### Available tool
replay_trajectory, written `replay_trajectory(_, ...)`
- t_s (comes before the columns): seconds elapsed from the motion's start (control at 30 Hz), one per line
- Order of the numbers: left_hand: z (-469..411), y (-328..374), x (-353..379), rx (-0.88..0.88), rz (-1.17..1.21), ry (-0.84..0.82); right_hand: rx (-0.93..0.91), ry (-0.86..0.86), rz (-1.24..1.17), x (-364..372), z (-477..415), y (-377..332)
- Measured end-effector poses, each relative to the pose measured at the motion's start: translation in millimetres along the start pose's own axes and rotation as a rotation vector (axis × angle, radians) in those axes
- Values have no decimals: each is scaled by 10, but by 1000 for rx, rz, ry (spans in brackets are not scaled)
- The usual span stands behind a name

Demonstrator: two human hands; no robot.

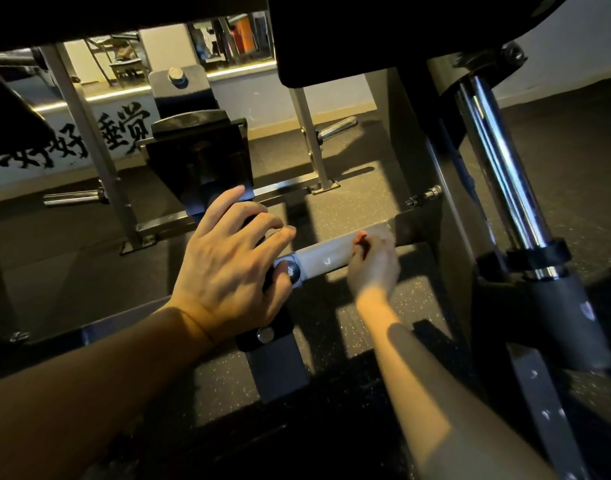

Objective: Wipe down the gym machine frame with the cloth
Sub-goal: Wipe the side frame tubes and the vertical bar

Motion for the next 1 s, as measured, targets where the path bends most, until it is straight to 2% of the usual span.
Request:
replay_trajectory(0.1,3,3,0,0,-6,-18,-226,-197,-10,378,492,-314)
replay_trajectory(0.17,3,5,-10,-6,-5,-18,-380,-308,69,450,577,-344)
replay_trajectory(0.2,3,6,-11,-8,-6,-18,-391,-325,138,391,458,-302)
replay_trajectory(0.33,8,-3,-14,-29,7,-9,-128,-174,271,-109,-155,104)
replay_trajectory(0.4,8,-4,-13,-39,14,-2,-68,-80,295,-236,-220,155)
replay_trajectory(0.47,12,0,-16,-52,18,1,29,-7,192,-191,-100,70)
replay_trajectory(0.53,17,4,-11,-55,19,1,98,-13,42,-62,100,-73)
replay_trajectory(0.63,21,-13,5,-51,13,-7,-66,-310,-22,288,431,-294)
replay_trajectory(0.7,13,-3,-3,-49,13,-2,-175,-470,70,272,461,-257)
replay_trajectory(0.77,23,0,4,-50,15,6,-173,-410,198,81,179,-47)
replay_trajectory(0.87,22,-9,12,-49,27,37,-121,-220,421,-228,-235,234)
replay_trajectory(1.0,24,-2,-6,-45,34,67,31,4,241,-112,-47,118)
Point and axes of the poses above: each hand's wrist, its own z-axis away from the middle knuckle, its own x-axis out of the palm, y = z × x, the point moved 6 cm from there along -z, towards the middle knuckle, and after that the axes turned 1 degree about -z, right-handed, at the moved point
